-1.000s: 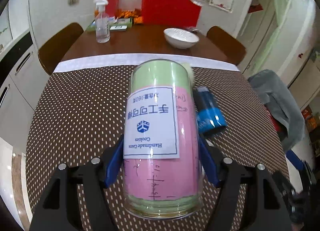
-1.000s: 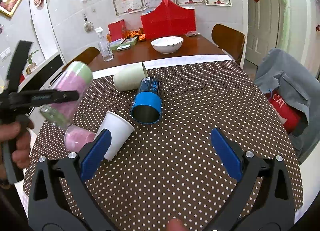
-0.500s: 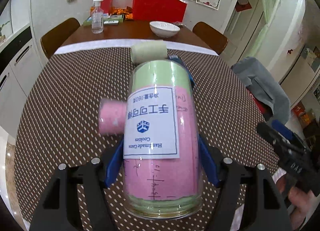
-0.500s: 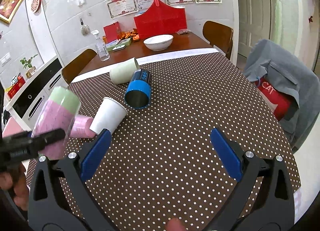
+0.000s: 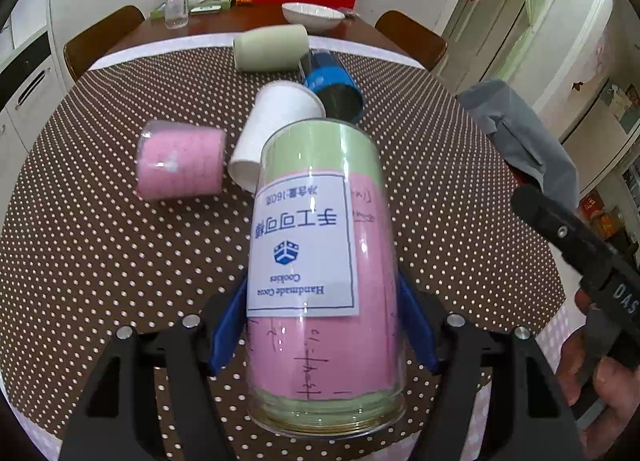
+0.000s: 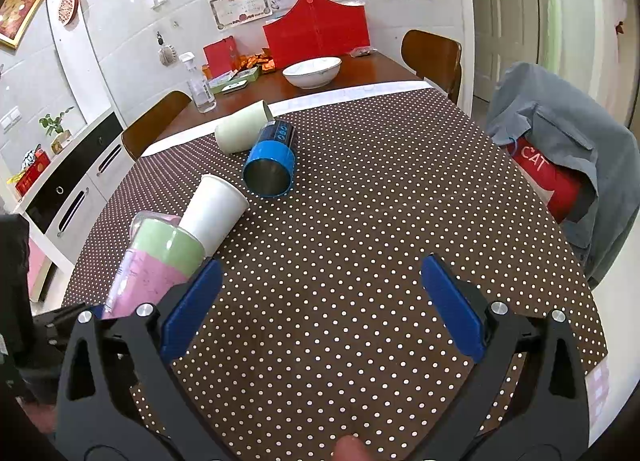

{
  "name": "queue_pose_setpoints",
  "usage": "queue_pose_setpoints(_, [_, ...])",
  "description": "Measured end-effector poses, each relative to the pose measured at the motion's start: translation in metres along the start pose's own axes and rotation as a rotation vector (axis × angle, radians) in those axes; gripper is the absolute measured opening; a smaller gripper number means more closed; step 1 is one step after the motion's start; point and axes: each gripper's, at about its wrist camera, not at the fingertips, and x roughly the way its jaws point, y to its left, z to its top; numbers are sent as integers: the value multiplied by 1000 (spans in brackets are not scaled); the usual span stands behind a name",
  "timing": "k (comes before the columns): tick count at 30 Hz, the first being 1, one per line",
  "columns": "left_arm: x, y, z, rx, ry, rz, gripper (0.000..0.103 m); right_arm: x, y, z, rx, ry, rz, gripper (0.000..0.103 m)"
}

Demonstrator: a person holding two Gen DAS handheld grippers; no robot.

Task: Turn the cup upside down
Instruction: 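Lift the jar with the left tool and set it standing on the tablecloth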

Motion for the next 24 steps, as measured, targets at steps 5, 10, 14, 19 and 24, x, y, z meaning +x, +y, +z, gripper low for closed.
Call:
queue_pose_setpoints(5, [15,-4,-4,-2,22,2,69,4,-3,-2,4,11,-4,98])
queue_pose_setpoints(10, [20,-5,-5,1,31,40,73,8,-7,-4,8,20,-8,98])
queue_pose_setpoints(14, [6,-11,-7,38,-25,78,84,9,-7,-3,14,21,-5,98])
queue_pose_setpoints(19, [-12,-10,-8,48,-72,114,87,7,-2,0,6,15,3,98])
queue_pose_setpoints(24, [-32,-9,-8,92,-134,215,95,2,7,3,-10,4,17,98])
